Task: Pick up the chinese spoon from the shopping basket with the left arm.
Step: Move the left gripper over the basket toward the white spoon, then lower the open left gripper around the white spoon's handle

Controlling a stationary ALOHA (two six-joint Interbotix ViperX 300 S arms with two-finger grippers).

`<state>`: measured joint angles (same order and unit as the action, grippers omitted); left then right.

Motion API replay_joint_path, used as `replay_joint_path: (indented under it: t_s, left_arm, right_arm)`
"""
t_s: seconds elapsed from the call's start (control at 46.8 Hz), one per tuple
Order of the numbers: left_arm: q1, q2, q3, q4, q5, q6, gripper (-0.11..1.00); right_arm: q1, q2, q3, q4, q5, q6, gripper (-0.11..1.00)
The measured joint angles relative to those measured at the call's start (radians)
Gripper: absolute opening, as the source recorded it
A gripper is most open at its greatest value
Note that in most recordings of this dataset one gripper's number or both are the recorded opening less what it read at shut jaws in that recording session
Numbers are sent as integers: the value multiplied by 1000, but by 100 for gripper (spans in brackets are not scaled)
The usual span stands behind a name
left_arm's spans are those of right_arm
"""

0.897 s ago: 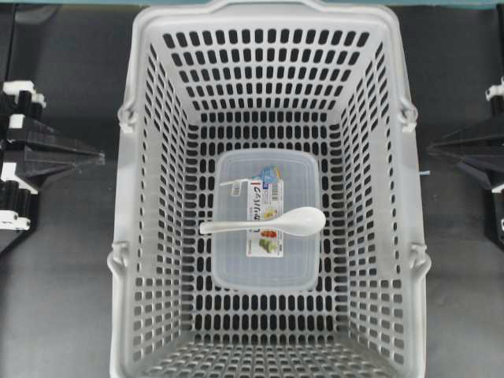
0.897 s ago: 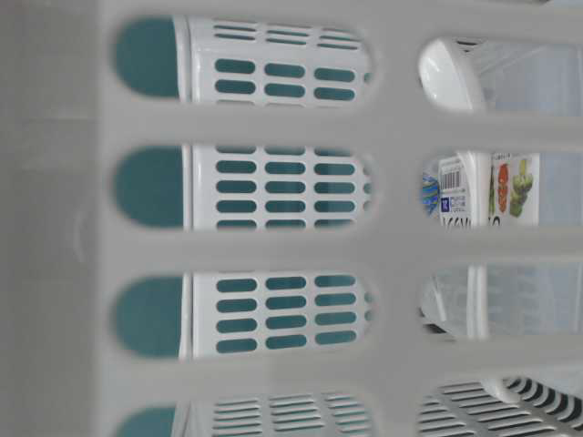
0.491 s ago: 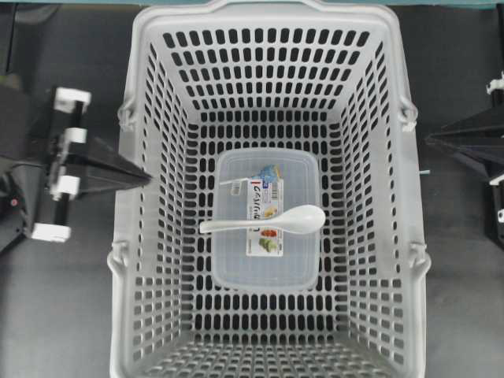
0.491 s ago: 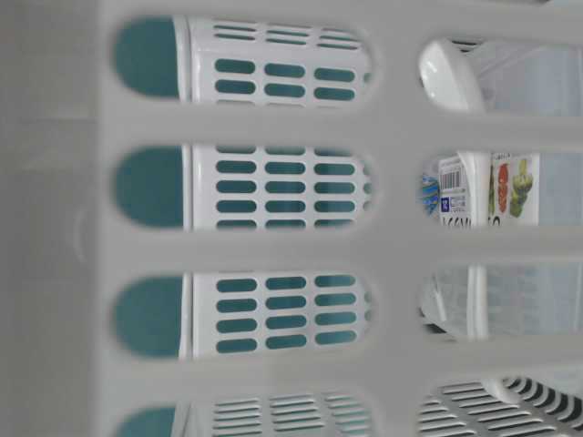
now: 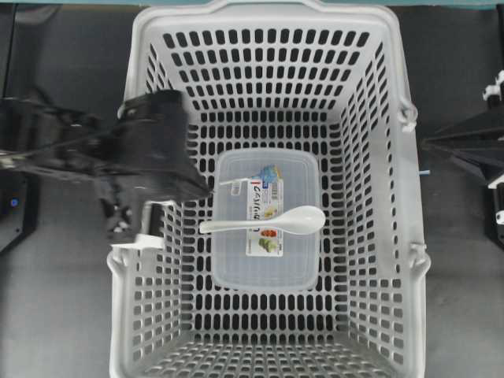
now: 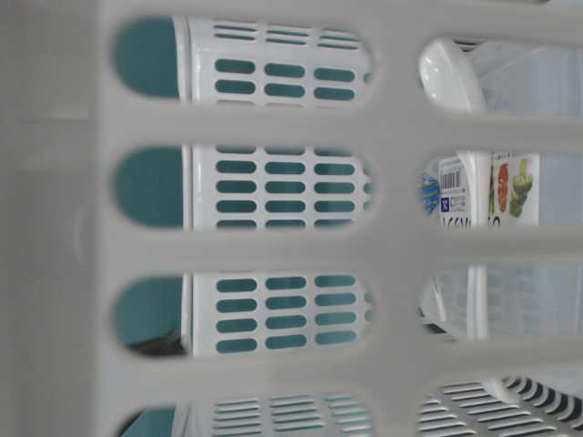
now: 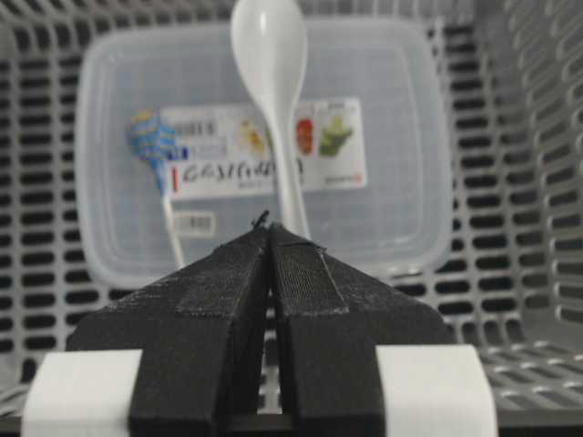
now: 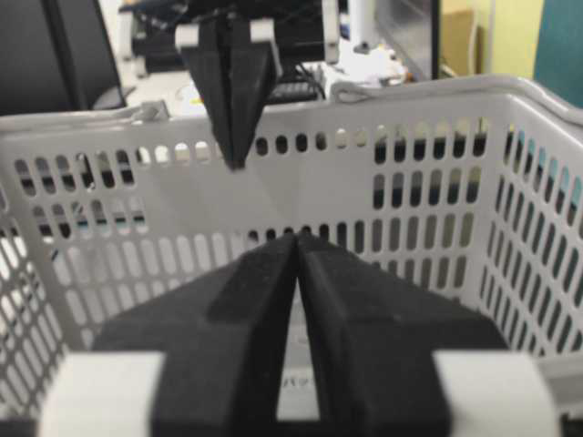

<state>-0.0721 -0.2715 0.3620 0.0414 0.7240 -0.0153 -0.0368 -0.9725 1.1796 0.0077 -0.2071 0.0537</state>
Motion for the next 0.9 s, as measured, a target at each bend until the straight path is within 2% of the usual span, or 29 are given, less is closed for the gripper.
replay_joint_path:
  t_s: [0.085,0.256,0.321,0.385,0.641,0.684,0.748,0.833,0.897]
  left_arm:
    - [0,55,-41,0,17,-2,0]
    - [-3,123,-71,0,20,-3,0]
    - [-5,138,-80,0,20,-12,1]
    - [-5,152,-91,0,20,-12,5]
    - [-6,256,-143,0,72,-20,77]
    - [-6,278,-156,0,75,-20,85]
    - [-8,316,-175,0,72,-15,87]
    - [-8,360,-179,0,66,-11,80]
    - [-9,387,-181,0,63,-11,79]
  right_arm:
    - [0,0,0,0,0,0,24]
    - [0,0,0,0,0,0,62]
    - [0,0,0,0,0,0,69]
    - [0,0,0,0,0,0,71]
    - [0,0,2,0,0,-8,70]
    - [0,0,2,0,0,-9,70]
    - [0,2,0,0,0,-8,70]
    - [0,2,2,0,0,-9,70]
    - [0,2,0,-2,0,-9,70]
